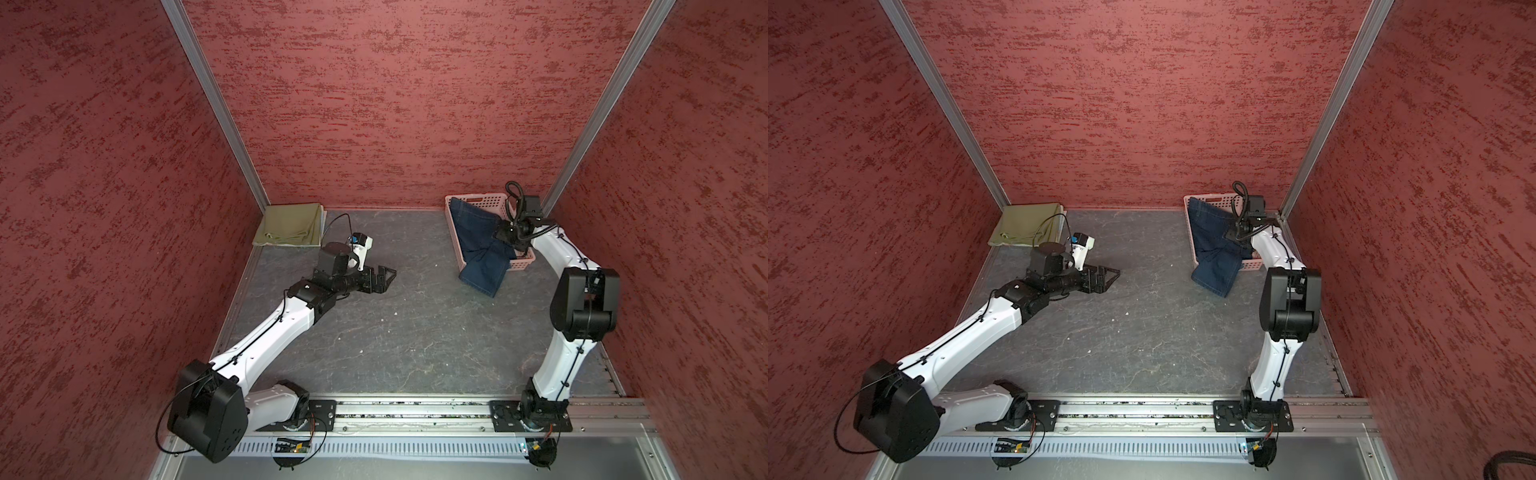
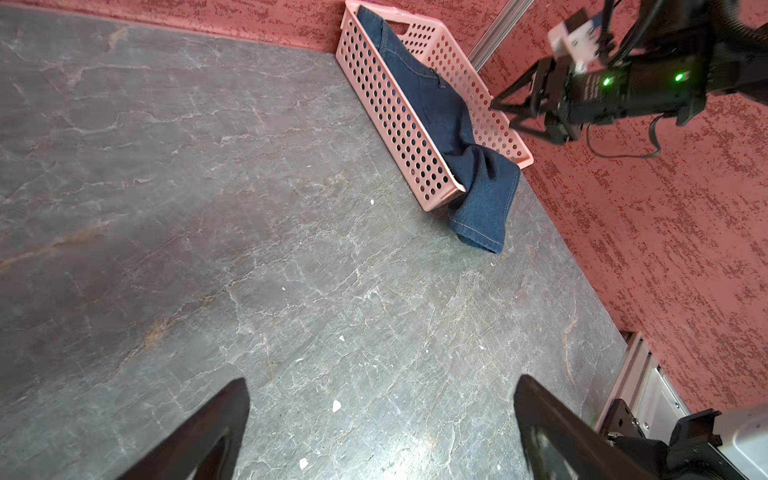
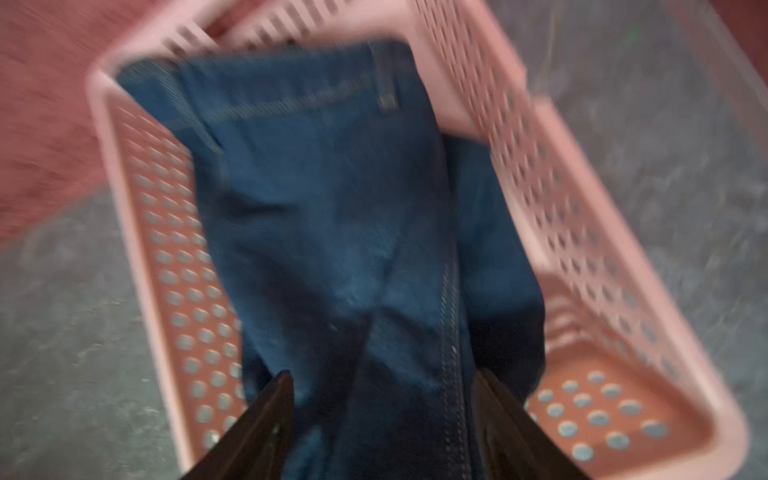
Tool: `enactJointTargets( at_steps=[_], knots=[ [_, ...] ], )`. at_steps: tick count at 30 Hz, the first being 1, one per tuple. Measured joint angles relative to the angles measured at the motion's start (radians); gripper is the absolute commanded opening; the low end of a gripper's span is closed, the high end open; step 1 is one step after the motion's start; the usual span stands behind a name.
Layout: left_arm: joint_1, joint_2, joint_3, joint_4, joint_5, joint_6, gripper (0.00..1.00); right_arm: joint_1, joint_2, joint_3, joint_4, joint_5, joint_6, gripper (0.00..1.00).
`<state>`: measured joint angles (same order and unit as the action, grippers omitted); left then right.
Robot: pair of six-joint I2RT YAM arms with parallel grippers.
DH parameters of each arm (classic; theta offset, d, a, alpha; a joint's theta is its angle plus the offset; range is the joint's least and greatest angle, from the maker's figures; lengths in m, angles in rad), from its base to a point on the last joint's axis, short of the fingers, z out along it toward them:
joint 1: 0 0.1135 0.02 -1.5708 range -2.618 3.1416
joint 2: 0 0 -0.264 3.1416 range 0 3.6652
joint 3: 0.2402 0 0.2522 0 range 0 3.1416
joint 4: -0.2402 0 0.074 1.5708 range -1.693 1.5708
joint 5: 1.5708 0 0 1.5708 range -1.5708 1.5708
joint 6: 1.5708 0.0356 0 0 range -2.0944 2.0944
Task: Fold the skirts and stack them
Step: 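Grasp the denim skirt in the pink basket with the right gripper, then lift the denim skirt out of the basket and lay it on the table center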
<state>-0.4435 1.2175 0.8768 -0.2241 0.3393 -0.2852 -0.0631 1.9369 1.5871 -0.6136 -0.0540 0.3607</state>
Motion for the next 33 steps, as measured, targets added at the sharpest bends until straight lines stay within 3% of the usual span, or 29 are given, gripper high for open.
enactJointTargets(
  at_steps=[14,16,19,20,27,33],
  knots=[
    [-0.001,0.026,-0.002,0.018,0.008,-0.024,1.00,-0.001,0.046,-0.054,-0.005,-0.033,-0.040,0.72],
    [-0.001,0.026,-0.002,0.019,0.009,-0.025,1.00,-0.002,0.078,-0.036,0.000,-0.042,-0.042,0.58],
    [-0.003,0.026,-0.002,0.022,0.012,-0.025,1.00,-0.002,0.125,-0.014,0.000,-0.070,-0.050,0.11],
    [-0.003,0.026,-0.002,0.022,0.013,-0.025,1.00,-0.002,0.138,-0.008,-0.001,-0.081,-0.048,0.00],
    [-0.003,0.026,-0.002,0.022,0.016,-0.025,1.00,-0.004,0.124,0.038,0.010,-0.104,-0.031,0.00],
    [-0.003,0.026,-0.002,0.022,0.016,-0.025,1.00,-0.003,-0.021,0.090,0.067,-0.104,-0.009,0.00]
  ],
)
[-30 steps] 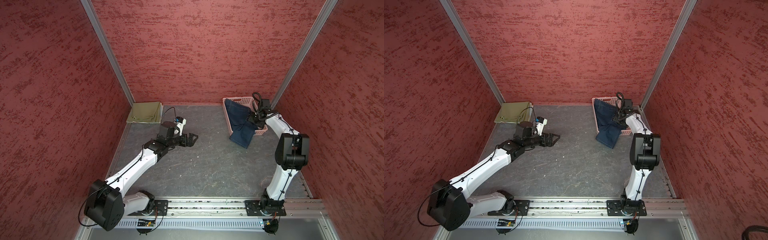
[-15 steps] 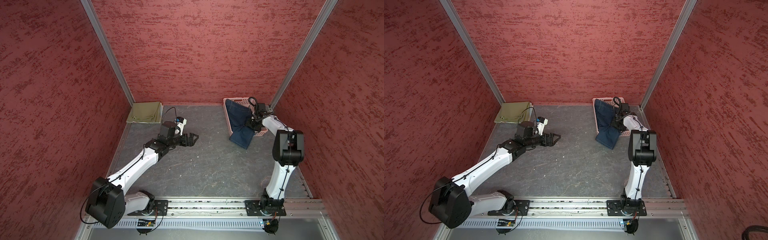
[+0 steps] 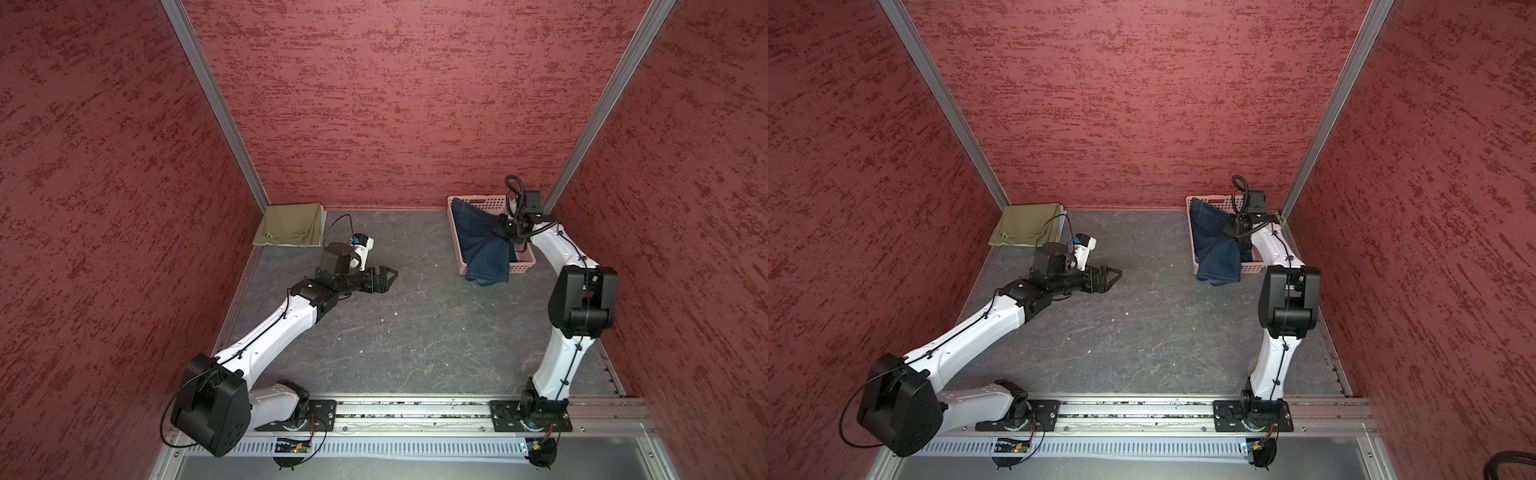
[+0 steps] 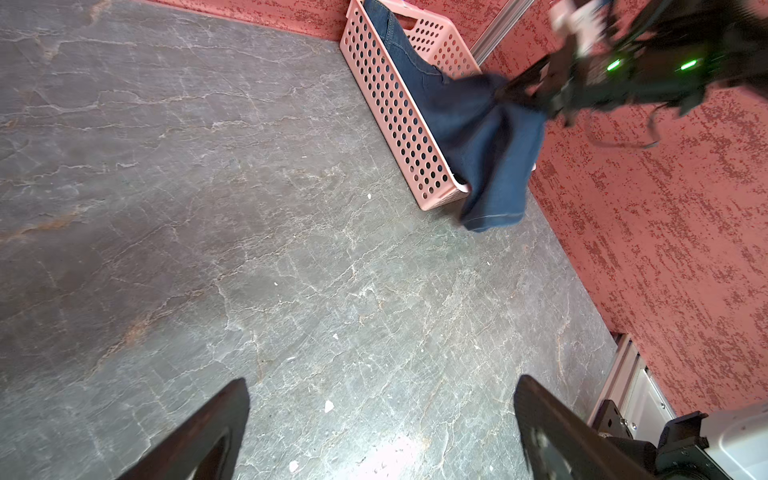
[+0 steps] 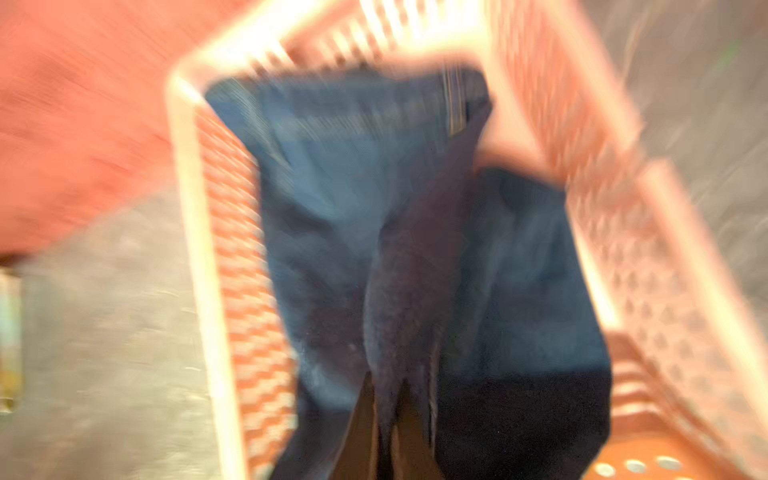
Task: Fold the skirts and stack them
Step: 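Lift the denim skirt out of the basket and lay it on the table center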
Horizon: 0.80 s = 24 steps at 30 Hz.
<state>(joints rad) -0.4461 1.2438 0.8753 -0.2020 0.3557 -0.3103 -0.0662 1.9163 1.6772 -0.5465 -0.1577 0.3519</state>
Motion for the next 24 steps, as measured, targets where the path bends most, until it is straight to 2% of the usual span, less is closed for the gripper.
enactJointTargets(
  at_steps=[7,11,17,24],
  knots=[
    [0.002,0.000,0.000,0.000,-0.002,0.000,1.00,0.020,-0.205,0.031,0.074,0.001,0.010,0.00],
    [0.015,-0.008,0.000,-0.008,-0.018,-0.005,1.00,0.074,-0.289,0.046,0.096,0.015,-0.005,0.00],
    [0.089,-0.071,0.000,-0.049,-0.048,-0.034,1.00,0.254,-0.307,0.248,0.065,0.045,-0.063,0.00],
    [0.259,-0.217,0.000,-0.094,-0.077,-0.115,1.00,0.467,-0.269,0.554,0.021,0.026,-0.093,0.00]
  ],
)
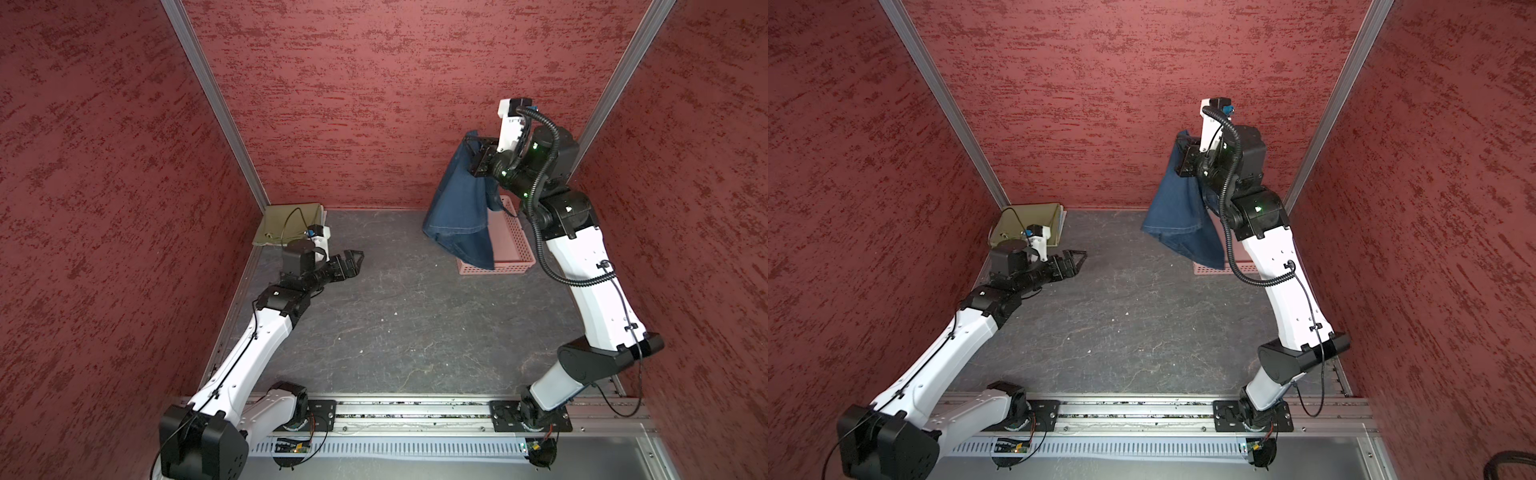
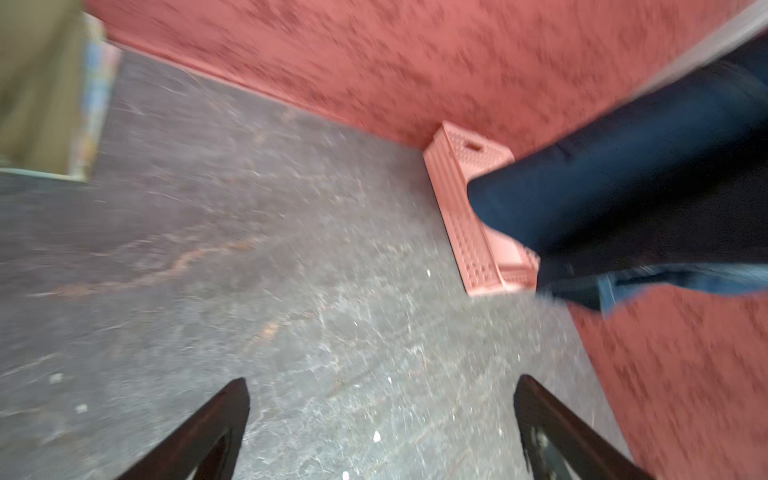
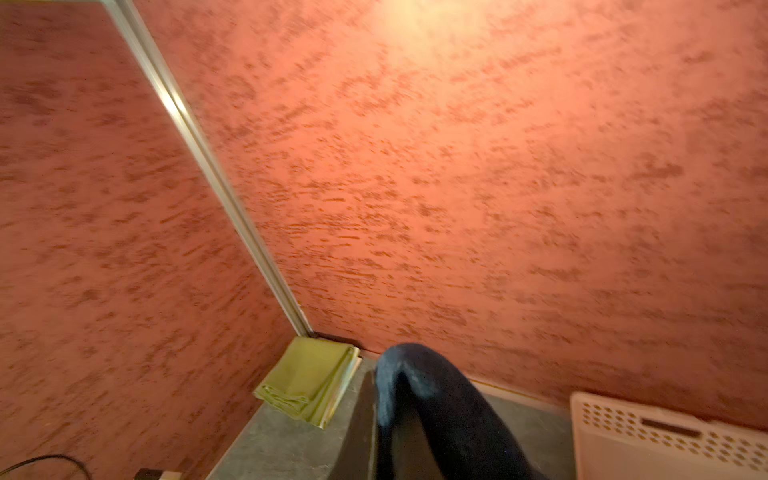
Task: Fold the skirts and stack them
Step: 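Lift the denim skirt out of the basket and lay it on the table center, then grasp the denim skirt's edges with both grippers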
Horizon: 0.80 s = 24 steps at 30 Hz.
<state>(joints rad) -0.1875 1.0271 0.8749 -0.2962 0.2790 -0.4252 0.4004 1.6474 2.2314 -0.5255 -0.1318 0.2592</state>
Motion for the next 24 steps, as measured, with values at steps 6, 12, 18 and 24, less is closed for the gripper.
enactJointTargets(
  at_steps=[6,12,18,24],
  knots=[
    [0.074,-0.110,-0.003,-0.065,-0.028,-0.035,1.00,0.024,-0.045,-0.120,0.011,0.008,0.021,0.00],
    [0.144,-0.173,-0.012,-0.146,-0.046,-0.042,1.00,0.023,-0.146,-0.750,0.090,0.029,0.074,0.77],
    [0.166,-0.111,-0.011,-0.238,-0.080,-0.042,0.97,0.021,-0.100,-1.019,0.020,0.070,0.072,0.92],
    [0.149,0.040,-0.011,-0.309,-0.105,-0.053,0.95,0.021,-0.131,-0.991,0.077,0.066,0.066,0.92]
  ],
)
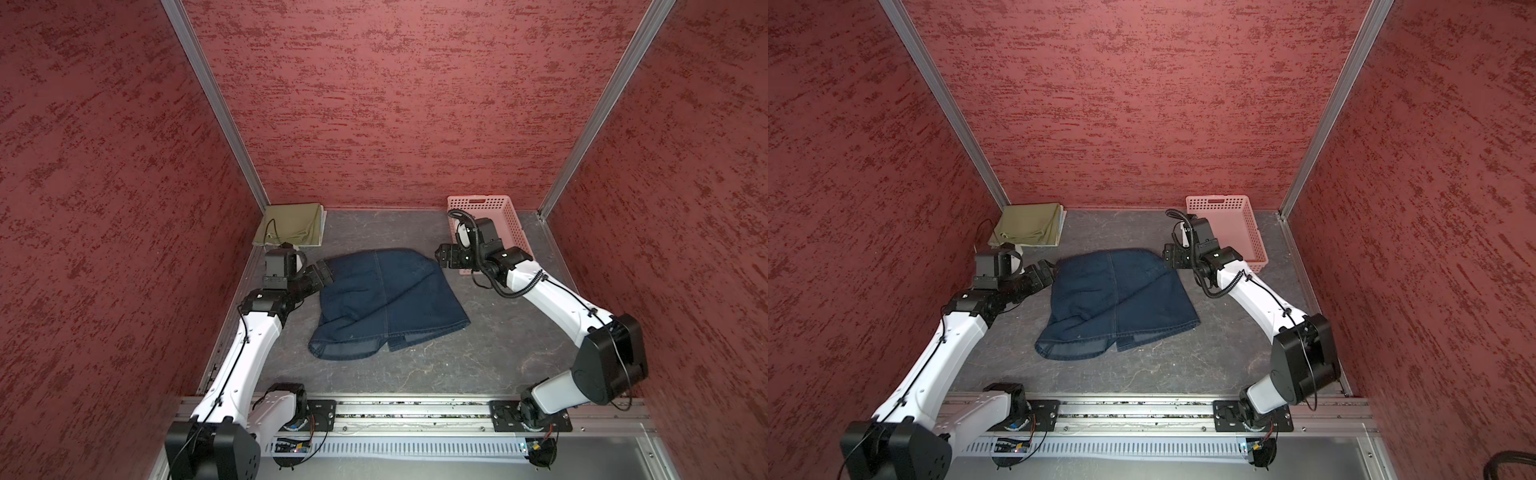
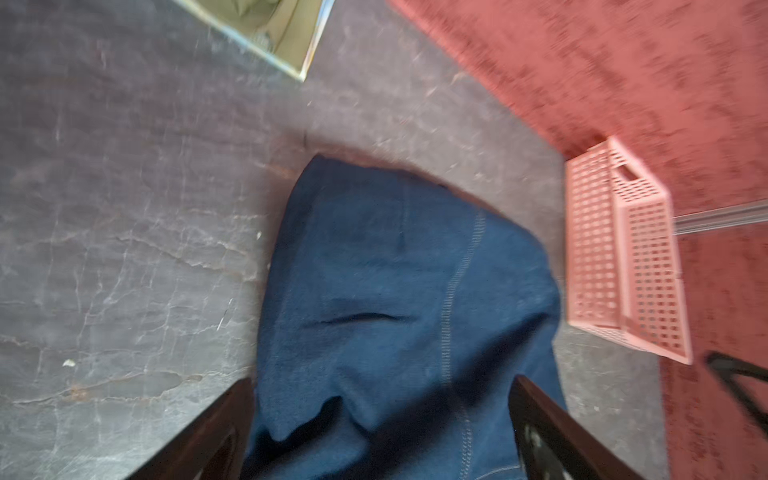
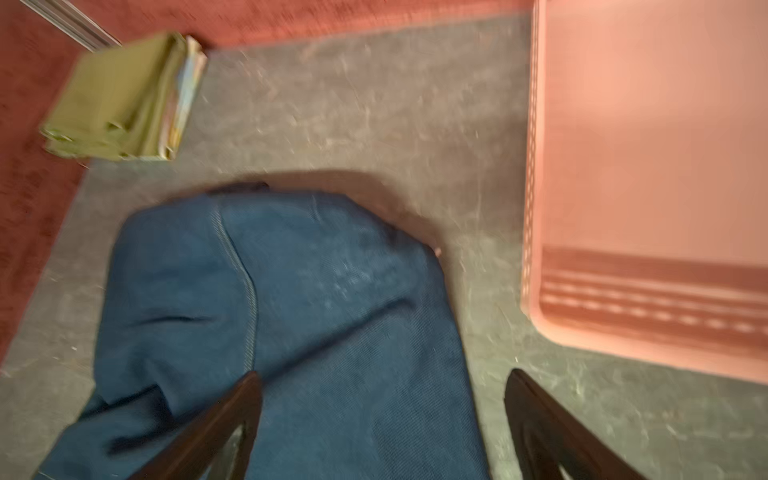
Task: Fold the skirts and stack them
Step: 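Grasp the denim skirt's edges with both grippers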
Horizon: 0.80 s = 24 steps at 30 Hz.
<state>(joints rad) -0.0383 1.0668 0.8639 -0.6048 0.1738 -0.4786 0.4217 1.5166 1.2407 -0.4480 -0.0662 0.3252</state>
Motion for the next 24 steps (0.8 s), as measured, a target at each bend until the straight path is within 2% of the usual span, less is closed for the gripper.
enactJointTargets(
  at_steps=[8,13,24],
  knots=[
    [-0.115,0.166,0.000,-0.024,-0.082,-0.007,0.97,0.000,0.050,-0.041,0.048,-0.043,0.022,0.91],
    [-0.153,0.257,0.000,-0.029,-0.129,-0.010,0.97,0.000,0.058,-0.109,0.044,-0.041,0.032,0.90],
    [-0.181,0.273,-0.047,-0.028,-0.156,-0.068,0.98,0.026,0.057,-0.315,0.037,-0.024,0.058,0.87]
  ],
)
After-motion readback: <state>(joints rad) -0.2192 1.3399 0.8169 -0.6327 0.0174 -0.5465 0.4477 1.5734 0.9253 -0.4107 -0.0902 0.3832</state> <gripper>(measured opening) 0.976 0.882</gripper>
